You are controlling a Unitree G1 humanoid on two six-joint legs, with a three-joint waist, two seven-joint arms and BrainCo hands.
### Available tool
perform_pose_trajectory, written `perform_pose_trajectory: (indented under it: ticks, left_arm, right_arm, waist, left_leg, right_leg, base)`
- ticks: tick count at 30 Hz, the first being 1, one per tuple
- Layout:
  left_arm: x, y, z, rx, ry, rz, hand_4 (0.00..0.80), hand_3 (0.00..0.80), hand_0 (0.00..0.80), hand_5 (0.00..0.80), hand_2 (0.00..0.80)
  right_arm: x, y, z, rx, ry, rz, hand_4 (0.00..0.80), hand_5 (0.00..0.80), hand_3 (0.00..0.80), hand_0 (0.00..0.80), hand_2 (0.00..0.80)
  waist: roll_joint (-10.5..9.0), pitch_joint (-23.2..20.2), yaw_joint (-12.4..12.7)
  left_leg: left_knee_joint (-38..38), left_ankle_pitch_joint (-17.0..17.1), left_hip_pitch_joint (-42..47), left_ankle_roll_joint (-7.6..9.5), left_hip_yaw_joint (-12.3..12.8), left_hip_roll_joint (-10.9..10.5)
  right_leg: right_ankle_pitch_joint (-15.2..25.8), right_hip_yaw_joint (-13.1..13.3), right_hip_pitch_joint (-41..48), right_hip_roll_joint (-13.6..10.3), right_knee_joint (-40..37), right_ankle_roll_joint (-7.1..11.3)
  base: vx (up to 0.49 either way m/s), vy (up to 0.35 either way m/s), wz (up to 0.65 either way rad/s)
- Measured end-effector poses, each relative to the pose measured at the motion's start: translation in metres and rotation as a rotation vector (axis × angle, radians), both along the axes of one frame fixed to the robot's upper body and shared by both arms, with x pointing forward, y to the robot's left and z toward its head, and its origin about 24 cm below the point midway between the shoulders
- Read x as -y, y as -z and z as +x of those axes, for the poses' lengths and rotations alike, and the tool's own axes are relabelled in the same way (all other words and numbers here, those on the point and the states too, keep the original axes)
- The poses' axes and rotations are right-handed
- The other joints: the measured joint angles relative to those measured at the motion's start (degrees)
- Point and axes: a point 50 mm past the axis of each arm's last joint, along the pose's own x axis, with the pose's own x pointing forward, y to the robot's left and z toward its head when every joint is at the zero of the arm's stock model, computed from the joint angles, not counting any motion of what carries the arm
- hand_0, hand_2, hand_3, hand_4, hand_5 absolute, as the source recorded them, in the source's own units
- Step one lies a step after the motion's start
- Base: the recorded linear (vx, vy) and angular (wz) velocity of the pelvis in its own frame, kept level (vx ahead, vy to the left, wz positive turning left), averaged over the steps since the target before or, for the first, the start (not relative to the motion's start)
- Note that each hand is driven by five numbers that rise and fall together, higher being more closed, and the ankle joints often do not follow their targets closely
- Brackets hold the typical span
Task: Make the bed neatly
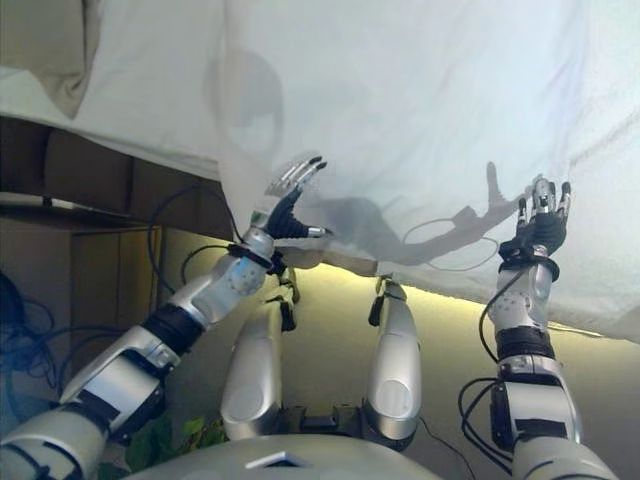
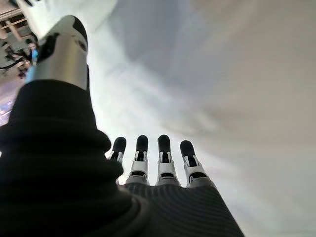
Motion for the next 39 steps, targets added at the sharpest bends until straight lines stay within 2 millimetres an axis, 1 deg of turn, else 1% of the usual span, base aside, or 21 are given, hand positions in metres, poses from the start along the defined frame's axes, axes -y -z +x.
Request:
perform_pose_trajectory:
  ticks: [2, 4, 7, 11, 15, 18, 20, 22, 26, 29, 31, 33, 35, 39]
  left_arm:
    - [-0.002, 0.004, -0.002, -0.011, -0.006, -0.001, 0.000, 0.000, 0.000, 0.000, 0.000]
    - [-0.003, 0.005, -0.003, -0.006, -0.017, -0.006, 0.000, 0.000, 0.000, 0.000, 0.000]
    - [-0.006, 0.005, -0.003, 0.044, -0.046, 0.023, 0.000, 0.000, 0.000, 0.000, 0.000]
    - [-0.015, 0.006, -0.002, 0.119, -0.131, 0.057, 0.000, 0.000, 0.000, 0.000, 0.000]
    - [-0.021, 0.006, 0.001, 0.144, -0.184, 0.086, 0.000, 0.000, 0.000, 0.000, 0.000]
    - [-0.022, 0.008, 0.000, 0.142, -0.196, 0.097, 0.000, 0.000, 0.000, 0.000, 0.000]
    - [-0.023, 0.008, 0.000, 0.143, -0.207, 0.099, 0.000, 0.000, 0.000, 0.000, 0.000]
    - [-0.025, 0.010, -0.001, 0.143, -0.228, 0.100, 0.000, 0.000, 0.000, 0.000, 0.000]
    - [-0.027, 0.012, -0.001, 0.150, -0.249, 0.092, 0.000, 0.000, 0.000, 0.000, 0.000]
    - [-0.033, 0.015, -0.001, 0.155, -0.283, 0.086, 0.000, 0.000, 0.000, 0.000, 0.000]
    - [-0.035, 0.015, 0.000, 0.156, -0.306, 0.071, 0.000, 0.000, 0.000, 0.000, 0.000]
    - [-0.036, 0.017, 0.001, 0.146, -0.328, 0.054, 0.000, 0.000, 0.000, 0.000, 0.000]
    - [-0.036, 0.018, 0.004, 0.138, -0.341, 0.052, 0.000, 0.000, 0.000, 0.000, 0.000]
    - [-0.035, 0.018, 0.008, 0.121, -0.365, 0.021, 0.000, 0.000, 0.000, 0.000, 0.000]
  right_arm:
    - [0.002, -0.002, -0.001, 0.004, 0.008, -0.013, 0.000, 0.000, 0.000, 0.000, 0.000]
    - [0.006, -0.009, -0.001, 0.016, 0.019, -0.045, 0.000, 0.000, 0.000, 0.000, 0.000]
    - [0.012, -0.026, 0.003, 0.053, 0.028, -0.079, 0.000, 0.000, 0.000, 0.000, 0.000]
    - [0.009, -0.042, 0.007, 0.113, 0.008, -0.100, 0.000, 0.000, 0.000, 0.000, 0.000]
    - [0.004, -0.059, 0.005, 0.184, -0.006, -0.120, 0.000, 0.000, 0.000, 0.000, 0.000]
    - [0.005, -0.055, 0.001, 0.165, 0.007, -0.116, 0.000, 0.000, 0.000, 0.000, 0.000]
    - [0.005, -0.046, -0.004, 0.135, 0.023, -0.102, 0.000, 0.000, 0.000, 0.000, 0.000]
    - [0.003, -0.031, -0.010, 0.103, 0.041, -0.070, 0.000, 0.000, 0.000, 0.000, 0.000]
    - [0.001, 0.007, -0.028, 0.019, 0.095, 0.043, 0.000, 0.000, 0.000, 0.000, 0.000]
    - [-0.001, 0.030, -0.037, -0.032, 0.132, 0.120, 0.000, 0.000, 0.000, 0.000, 0.000]
    - [0.002, 0.047, -0.046, -0.089, 0.167, 0.142, 0.000, 0.000, 0.000, 0.000, 0.000]
    - [0.006, 0.065, -0.055, -0.153, 0.201, 0.176, 0.000, 0.000, 0.000, 0.000, 0.000]
    - [0.011, 0.085, -0.069, -0.234, 0.239, 0.194, 0.000, 0.000, 0.000, 0.000, 0.000]
    - [0.023, 0.116, -0.098, -0.384, 0.295, 0.236, 0.000, 0.000, 0.000, 0.000, 0.000]
  waist:
    - [-0.04, 0.0, 0.1]
    - [-0.11, 0.1, 0.0]
    - [-0.16, 0.1, 0.1]
    - [-0.23, 0.1, 0.3]
    - [-0.34, 0.2, -0.1]
    - [-0.43, 0.2, -0.3]
    - [-0.55, 0.2, -0.6]
    - [-0.79, 0.3, -1.4]
    - [-1.04, 0.3, -1.9]
    - [-1.16, 0.2, -3.1]
    - [-1.32, 0.2, -3.4]
    - [-1.33, 0.2, -4.1]
    - [-1.33, 0.2, -4.7]
    - [-1.32, 0.2, -4.7]
  left_leg:
    - [0.4, -0.2, -0.3, -0.02, 0.0, 0.1]
    - [1.8, -0.7, -1.8, -0.23, -0.1, 0.4]
    - [2.9, -0.9, -4.2, -0.02, -0.2, 0.5]
    - [3.4, -0.9, -5.9, -0.01, -0.3, 0.9]
    - [4.0, -1.1, -8.0, 0.27, -0.4, 1.0]
    - [4.0, -1.1, -8.1, 0.24, -0.3, 1.0]
    - [3.8, -1.1, -8.1, 0.24, -0.3, 1.0]
    - [3.6, -1.1, -8.1, 0.24, -0.2, 0.9]
    - [3.2, -1.1, -8.1, 0.23, 0.3, 0.9]
    - [3.0, -1.1, -8.1, 0.24, 0.7, 0.8]
    - [2.8, -1.1, -8.1, 0.24, 1.4, 0.8]
    - [2.6, -1.1, -7.9, 0.24, 1.6, 0.8]
    - [2.2, -1.1, -7.8, 0.24, 1.9, 0.7]
    - [0.6, -0.9, -6.8, 0.03, 3.4, 0.4]
  right_leg:
    - [0.0, 0.0, -0.2, 0.0, 0.2, -0.01]
    - [0.0, 0.1, -1.3, 0.1, 0.8, 0.02]
    - [0.2, 0.1, -3.4, 0.0, 1.5, -0.09]
    - [0.0, 0.1, -5.2, 0.2, 2.4, -0.39]
    - [-0.2, 0.2, -7.3, 0.2, 3.0, -0.26]
    - [-0.1, 0.2, -7.4, 0.3, 2.9, -0.44]
    - [-0.1, 0.2, -7.5, 0.2, 2.8, -0.31]
    - [-0.2, 0.2, -7.5, 0.2, 2.8, -0.23]
    - [-0.2, 0.7, -8.1, 0.2, 2.9, -0.26]
    - [-0.3, 1.2, -8.5, 0.1, 2.9, -0.02]
    - [-0.3, 1.8, -9.1, 0.2, 3.0, 0.07]
    - [-0.2, 1.9, -9.1, 0.1, 2.9, 0.10]
    - [-0.2, 2.1, -9.3, 0.1, 2.7, 0.13]
    - [0.1, 3.3, -9.7, 0.1, 2.0, 0.28]
  base:
    - [-0.004, -0.013, -0.02]
    - [-0.018, -0.001, -0.01]
    - [-0.043, -0.026, 0.00]
    - [-0.042, -0.057, 0.01]
    - [-0.022, -0.009, 0.00]
    - [0.005, 0.022, 0.00]
    - [0.009, 0.048, 0.00]
    - [0.011, 0.062, 0.00]
    - [-0.007, 0.058, -0.05]
    - [-0.023, 0.043, -0.05]
    - [-0.037, 0.052, -0.11]
    - [-0.025, 0.057, -0.06]
    - [-0.009, 0.075, -0.04]
    - [-0.007, 0.070, -0.12]
